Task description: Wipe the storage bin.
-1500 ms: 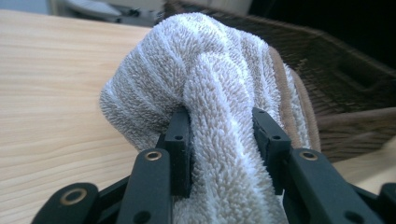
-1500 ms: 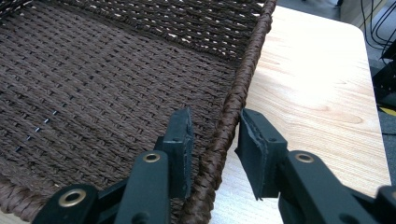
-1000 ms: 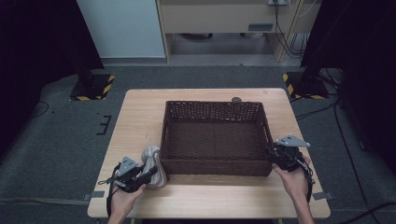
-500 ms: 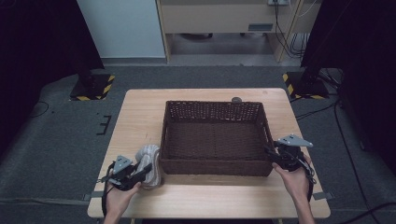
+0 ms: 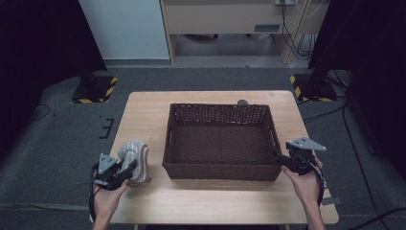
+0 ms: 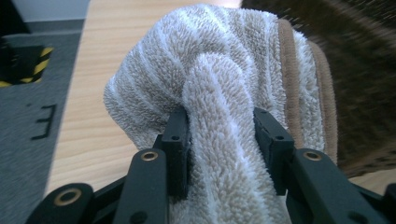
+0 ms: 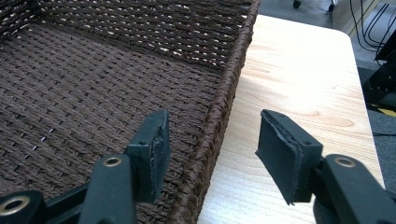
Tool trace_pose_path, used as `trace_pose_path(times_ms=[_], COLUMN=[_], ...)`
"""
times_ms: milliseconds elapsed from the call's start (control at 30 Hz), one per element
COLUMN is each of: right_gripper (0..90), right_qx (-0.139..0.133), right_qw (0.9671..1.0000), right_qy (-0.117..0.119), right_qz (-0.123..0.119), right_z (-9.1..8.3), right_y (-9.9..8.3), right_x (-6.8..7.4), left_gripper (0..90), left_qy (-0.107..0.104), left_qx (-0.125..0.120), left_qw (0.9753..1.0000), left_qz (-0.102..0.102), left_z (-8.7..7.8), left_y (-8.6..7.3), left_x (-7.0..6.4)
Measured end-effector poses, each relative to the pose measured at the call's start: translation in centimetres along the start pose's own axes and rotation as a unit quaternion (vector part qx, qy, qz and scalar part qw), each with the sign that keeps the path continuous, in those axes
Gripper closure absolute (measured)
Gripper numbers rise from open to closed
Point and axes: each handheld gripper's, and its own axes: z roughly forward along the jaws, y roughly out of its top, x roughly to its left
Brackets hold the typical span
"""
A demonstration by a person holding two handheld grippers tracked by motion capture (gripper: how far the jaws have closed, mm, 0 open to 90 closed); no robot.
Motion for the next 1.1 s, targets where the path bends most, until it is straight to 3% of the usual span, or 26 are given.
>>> trace_pose_path(times_ms=[233, 567, 733, 800, 1100], right_gripper=[42.8, 42.3, 43.2, 44.7, 48.6], right_qx=[0.002, 0.003, 0.0, -0.001, 0.0], right_qw=[1.0, 1.0, 1.0, 1.0, 0.9999], right_qy=[0.002, 0.002, 0.002, 0.003, 0.008], right_qz=[-0.002, 0.003, 0.004, 0.006, 0.009], right_z=[0.1, 0.2, 0.1, 0.0, -0.2], right_y=[0.0, -0.1, -0.1, 0.0, 0.1], right_x=[0.1, 0.0, 0.0, 0.0, 0.0], left_gripper=[59.9, 57.6, 54.2, 47.4, 35.2], left_qy=[0.029, 0.045, 0.036, 0.032, 0.015], left_qx=[0.043, 0.084, 0.084, 0.082, 0.054], left_qw=[0.9986, 0.9953, 0.9957, 0.9961, 0.9983], left_qz=[0.011, 0.018, 0.014, 0.012, -0.013], left_z=[1.5, 3.1, 3.3, 3.2, 2.1], left_y=[-0.9, -2.0, -2.2, -2.2, -1.6], left_x=[1.1, 2.0, 2.2, 2.3, 2.1])
